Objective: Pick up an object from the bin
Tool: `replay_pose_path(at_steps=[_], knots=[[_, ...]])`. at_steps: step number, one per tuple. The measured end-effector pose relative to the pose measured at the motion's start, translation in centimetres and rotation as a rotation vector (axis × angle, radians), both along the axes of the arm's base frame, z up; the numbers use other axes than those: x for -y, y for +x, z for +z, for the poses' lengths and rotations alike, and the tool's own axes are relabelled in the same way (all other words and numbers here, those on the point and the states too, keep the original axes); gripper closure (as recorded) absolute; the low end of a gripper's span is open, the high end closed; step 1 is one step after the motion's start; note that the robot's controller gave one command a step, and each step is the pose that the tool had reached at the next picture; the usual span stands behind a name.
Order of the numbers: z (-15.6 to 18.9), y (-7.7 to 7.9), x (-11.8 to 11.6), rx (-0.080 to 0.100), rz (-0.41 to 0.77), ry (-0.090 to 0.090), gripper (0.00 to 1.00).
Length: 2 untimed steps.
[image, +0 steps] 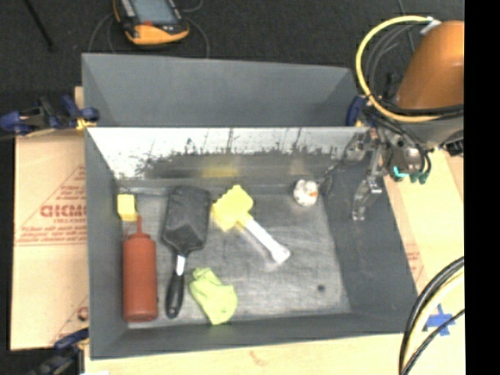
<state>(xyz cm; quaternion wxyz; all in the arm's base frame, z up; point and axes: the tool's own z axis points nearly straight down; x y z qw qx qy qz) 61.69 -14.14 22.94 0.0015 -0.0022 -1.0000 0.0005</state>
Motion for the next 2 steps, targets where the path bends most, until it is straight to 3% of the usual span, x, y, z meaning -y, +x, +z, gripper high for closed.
replay_pose_path(at_steps=[1,2], knots=[[0.5,0.1,-0.1,0.008,0.003,-0.001,0.0],[-4.2,1.5,-1.0,0.014,-0.002,-0.003,0.0]])
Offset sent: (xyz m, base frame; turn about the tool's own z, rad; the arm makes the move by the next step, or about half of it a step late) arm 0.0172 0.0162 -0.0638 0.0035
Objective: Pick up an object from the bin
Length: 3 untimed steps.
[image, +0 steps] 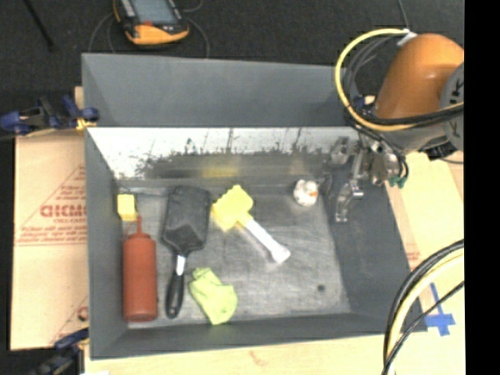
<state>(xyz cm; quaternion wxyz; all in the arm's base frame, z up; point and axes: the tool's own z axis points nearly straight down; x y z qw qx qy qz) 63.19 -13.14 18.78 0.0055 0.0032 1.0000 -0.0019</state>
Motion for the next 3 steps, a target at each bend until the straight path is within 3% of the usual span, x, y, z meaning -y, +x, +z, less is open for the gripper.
replay_pose_path(at_steps=[1,2,3], knots=[[-1.3,0.7,-1.3,-0.015,0.009,0.002,0.0],[0.2,0.9,-1.7,-0.003,-0.128,0.006,0.0],[-0.2,1.4,-2.3,-0.003,-0.195,0.003,0.0]])
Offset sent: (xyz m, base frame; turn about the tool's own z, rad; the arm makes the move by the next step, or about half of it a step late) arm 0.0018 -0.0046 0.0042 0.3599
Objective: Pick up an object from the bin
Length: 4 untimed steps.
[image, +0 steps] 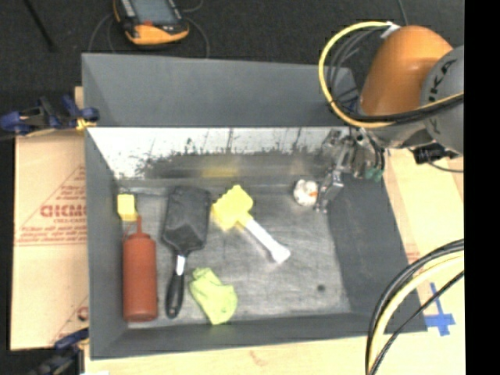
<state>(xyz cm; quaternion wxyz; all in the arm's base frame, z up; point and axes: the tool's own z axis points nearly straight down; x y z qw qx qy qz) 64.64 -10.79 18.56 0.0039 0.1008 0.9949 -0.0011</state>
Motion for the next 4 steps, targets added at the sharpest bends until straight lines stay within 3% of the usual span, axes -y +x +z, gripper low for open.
replay_pose_path(at_steps=[1,2,3,4], knots=[[-1.2,0.1,-0.2,-0.003,0.181,0.0,0.0],[-10.7,0.9,0.3,0.019,-0.169,0.0,1.0],[-10.7,0.9,0.3,0.019,-0.168,-0.001,1.0],[-10.5,-0.3,0.8,0.009,-0.171,0.002,1.0]])
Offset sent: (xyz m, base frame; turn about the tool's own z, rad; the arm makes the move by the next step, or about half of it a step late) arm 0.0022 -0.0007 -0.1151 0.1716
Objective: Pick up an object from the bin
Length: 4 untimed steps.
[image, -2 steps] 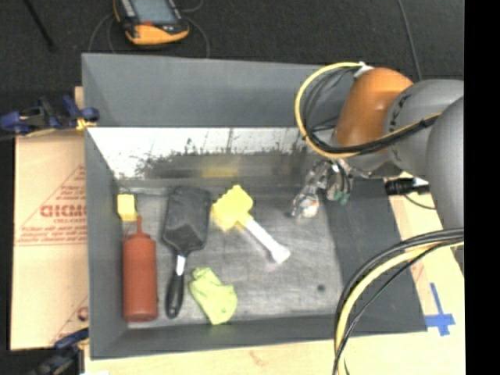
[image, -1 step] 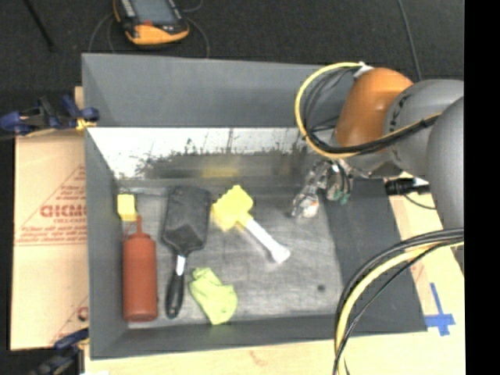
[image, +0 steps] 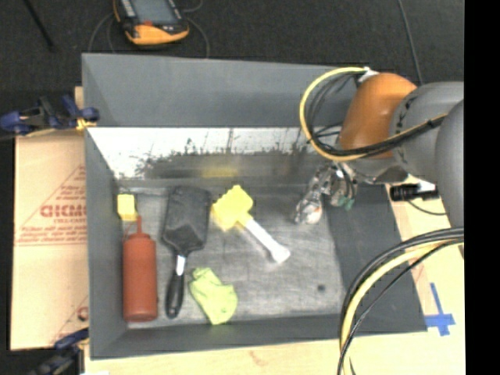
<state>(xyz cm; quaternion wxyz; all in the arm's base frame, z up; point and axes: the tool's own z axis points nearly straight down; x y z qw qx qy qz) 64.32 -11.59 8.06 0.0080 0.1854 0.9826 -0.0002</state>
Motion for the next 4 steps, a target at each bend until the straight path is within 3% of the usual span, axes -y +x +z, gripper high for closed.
replay_pose_path(at_steps=[1,2,3,4], knots=[[-0.6,1.1,0.6,-0.013,0.0,0.002,0.0],[-0.5,1.2,0.7,-0.011,0.001,0.0,1.0],[-0.5,1.2,0.7,-0.01,0.002,0.0,1.0],[1.8,-2.3,2.3,-0.015,0.045,0.001,1.0]])
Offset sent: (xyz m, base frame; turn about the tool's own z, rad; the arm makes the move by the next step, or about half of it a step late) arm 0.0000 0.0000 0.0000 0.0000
